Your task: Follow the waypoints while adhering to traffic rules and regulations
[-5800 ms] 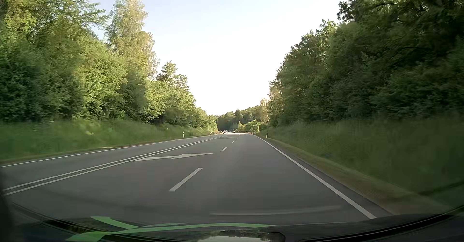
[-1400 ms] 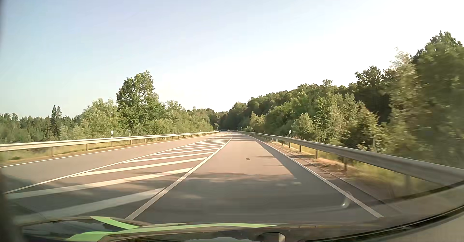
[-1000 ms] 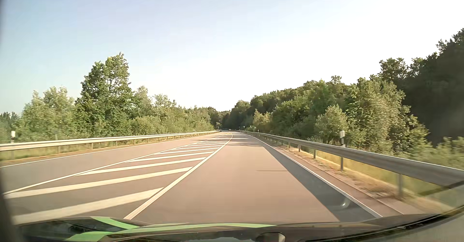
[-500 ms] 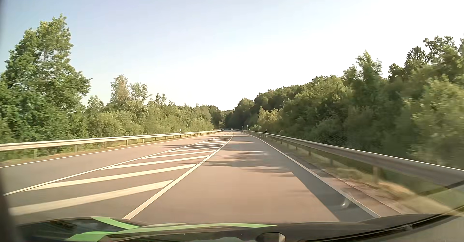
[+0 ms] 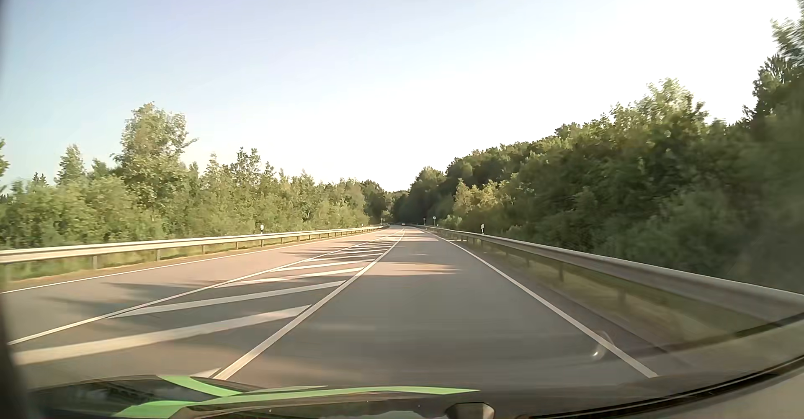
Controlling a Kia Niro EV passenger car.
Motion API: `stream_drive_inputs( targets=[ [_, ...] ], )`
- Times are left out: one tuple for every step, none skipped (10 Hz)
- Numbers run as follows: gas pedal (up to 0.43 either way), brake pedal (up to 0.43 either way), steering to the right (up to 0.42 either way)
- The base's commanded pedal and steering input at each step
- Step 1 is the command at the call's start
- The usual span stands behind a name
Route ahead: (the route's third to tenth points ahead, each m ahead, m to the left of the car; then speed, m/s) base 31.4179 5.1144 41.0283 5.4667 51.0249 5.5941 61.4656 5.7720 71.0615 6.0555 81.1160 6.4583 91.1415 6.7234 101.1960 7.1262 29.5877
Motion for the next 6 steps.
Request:
stream_drive_inputs(
  targets=[
    [0.339,0.000,-0.005],
    [0.331,0.000,-0.005],
    [0.331,0.000,-0.005],
    [0.331,0.000,-0.005],
    [0.339,0.000,-0.005],
    [0.350,0.000,-0.005]
  ],
)
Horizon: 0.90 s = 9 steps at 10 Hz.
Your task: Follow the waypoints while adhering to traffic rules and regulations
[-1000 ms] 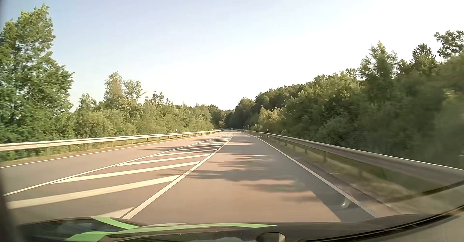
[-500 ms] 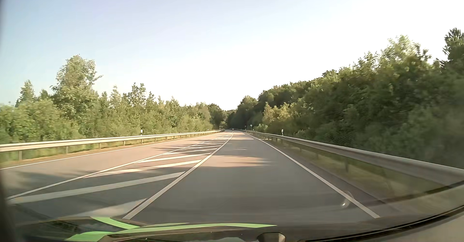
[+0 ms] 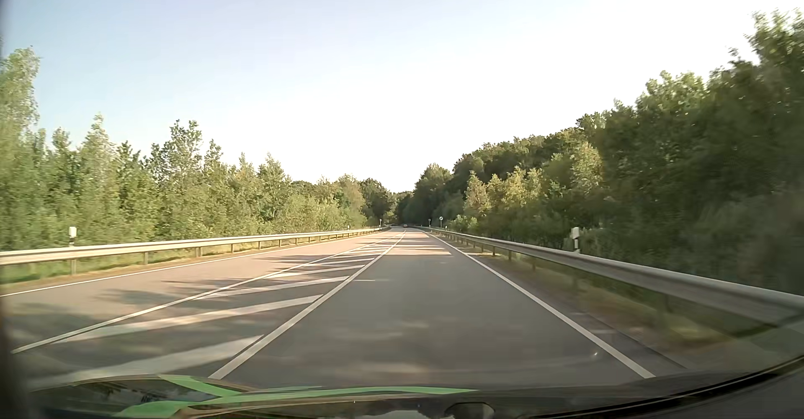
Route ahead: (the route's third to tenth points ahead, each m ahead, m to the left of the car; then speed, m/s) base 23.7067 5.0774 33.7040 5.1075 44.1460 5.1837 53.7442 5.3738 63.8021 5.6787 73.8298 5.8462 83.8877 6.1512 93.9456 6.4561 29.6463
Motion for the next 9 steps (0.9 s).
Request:
stream_drive_inputs(
  targets=[
    [0.358,0.000,-0.005],
    [0.358,0.000,-0.006],
    [0.358,0.000,-0.005],
    [0.358,0.000,-0.006],
    [0.331,0.000,-0.005],
    [0.268,0.000,-0.005],
    [0.260,0.000,-0.005],
    [0.260,0.000,-0.005],
    [0.280,0.000,-0.006]
  ],
)
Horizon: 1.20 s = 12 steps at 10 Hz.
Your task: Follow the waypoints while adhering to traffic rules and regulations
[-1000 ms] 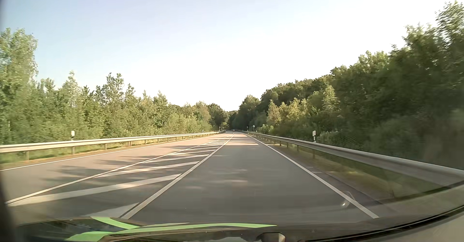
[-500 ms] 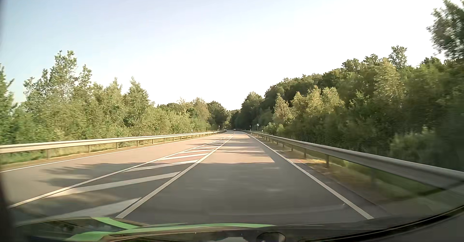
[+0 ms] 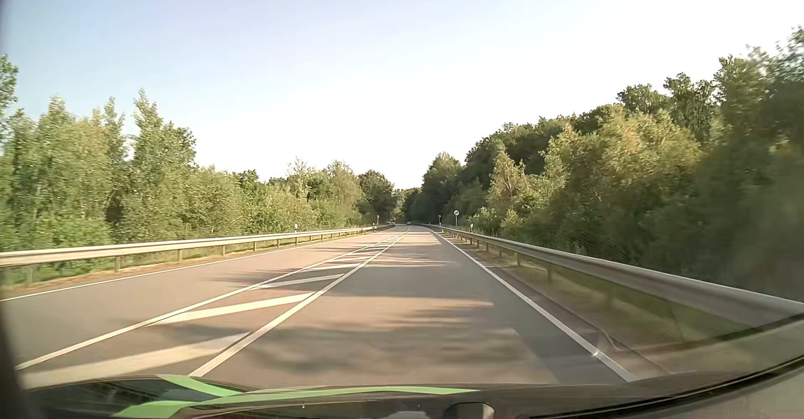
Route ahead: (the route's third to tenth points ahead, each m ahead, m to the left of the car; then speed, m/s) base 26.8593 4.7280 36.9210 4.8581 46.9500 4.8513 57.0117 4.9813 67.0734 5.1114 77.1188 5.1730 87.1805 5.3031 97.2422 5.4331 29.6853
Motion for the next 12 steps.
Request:
stream_drive_inputs(
  targets=[
    [0.319,0.000,-0.006],
    [0.358,0.000,-0.005],
    [0.378,0.000,-0.005],
    [0.398,0.000,-0.006],
    [0.409,0.000,-0.006],
    [0.409,0.000,-0.005],
    [0.409,0.000,-0.005],
    [0.390,0.000,-0.005],
    [0.358,0.000,-0.005],
    [0.350,0.000,-0.005],
    [0.339,0.000,-0.005],
    [0.339,0.000,-0.004]
  ],
)
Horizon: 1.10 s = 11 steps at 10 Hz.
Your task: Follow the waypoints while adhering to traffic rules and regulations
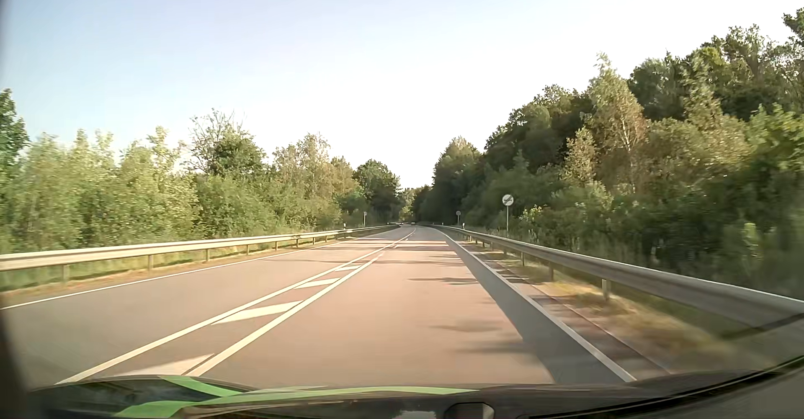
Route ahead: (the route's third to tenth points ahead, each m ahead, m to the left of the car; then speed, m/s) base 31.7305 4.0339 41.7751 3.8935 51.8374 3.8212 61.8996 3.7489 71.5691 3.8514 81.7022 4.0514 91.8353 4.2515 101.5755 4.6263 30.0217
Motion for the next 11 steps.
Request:
stream_drive_inputs(
  targets=[
    [0.350,0.000,0.000],
    [0.358,0.000,0.000],
    [0.390,0.000,0.000],
    [0.398,0.000,-0.001],
    [0.409,0.000,-0.002],
    [0.409,0.000,-0.002],
    [0.409,0.000,-0.002],
    [0.358,0.000,-0.002],
    [0.339,0.000,-0.002],
    [0.339,0.000,-0.002],
    [0.339,0.000,-0.002]
  ],
)
